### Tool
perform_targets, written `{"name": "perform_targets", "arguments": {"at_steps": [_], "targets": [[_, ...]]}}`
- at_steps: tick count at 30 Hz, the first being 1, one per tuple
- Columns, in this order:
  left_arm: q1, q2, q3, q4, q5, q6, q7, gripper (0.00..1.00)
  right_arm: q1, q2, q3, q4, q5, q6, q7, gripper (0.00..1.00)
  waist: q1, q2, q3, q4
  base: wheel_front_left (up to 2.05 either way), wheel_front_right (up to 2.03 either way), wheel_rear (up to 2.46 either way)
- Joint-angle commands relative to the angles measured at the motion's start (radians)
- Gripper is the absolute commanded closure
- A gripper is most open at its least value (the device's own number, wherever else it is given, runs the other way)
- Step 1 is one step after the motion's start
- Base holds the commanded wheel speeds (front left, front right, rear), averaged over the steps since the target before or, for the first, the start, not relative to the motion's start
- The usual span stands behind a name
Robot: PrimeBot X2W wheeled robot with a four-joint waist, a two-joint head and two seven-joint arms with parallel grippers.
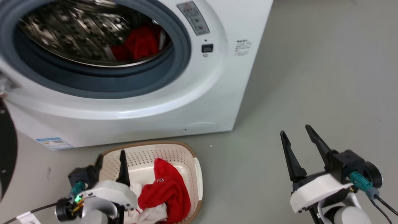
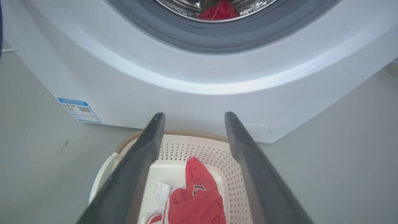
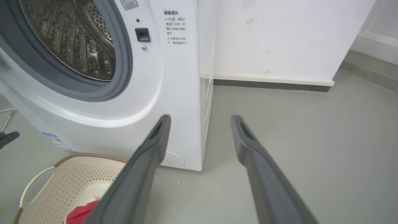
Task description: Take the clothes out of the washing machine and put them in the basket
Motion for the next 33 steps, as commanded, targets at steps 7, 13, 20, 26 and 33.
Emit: {"name": "perform_targets", "arguments": {"at_steps": [7, 13, 20, 26, 33], "targets": [[0.020, -0.003, 0.010, -0.230, 0.050, 0.013, -0.002, 0.00, 0.046, 0.002, -0.005, -0.039, -0.001, -0.001, 0.021, 0.00, 0.0002, -0.0001, -0.068, 0.032, 0.00, 0.00, 0.00], [-0.035, 0.013, 0.017, -0.297, 0.075, 0.006, -0.002, 0.00, 0.050, 0.002, -0.001, -0.052, 0.004, -0.001, 0.028, 0.00, 0.0002, -0.0001, -0.072, 0.021, 0.00, 0.00, 0.00], [-0.202, 0.089, 0.003, -0.211, 0.111, -0.007, 0.017, 0.00, 0.016, 0.002, 0.020, -0.059, 0.014, -0.001, 0.020, 0.00, 0.0002, -0.0001, -0.020, -0.034, 0.00, 0.00, 0.00], [-0.364, 0.152, -0.014, -0.092, 0.108, -0.032, 0.089, 0.00, -0.021, 0.002, 0.044, -0.053, 0.032, -0.001, 0.006, 0.00, 0.0002, -0.0001, 0.073, -0.087, 0.00, 0.00, 0.00], [-0.541, 0.218, -0.022, 0.030, 0.100, -0.052, 0.166, 0.00, -0.074, 0.002, 0.074, -0.040, 0.058, -0.001, -0.025, 0.00, 0.0002, -0.0001, 0.193, -0.143, 0.00, 0.00, 0.00]]}}
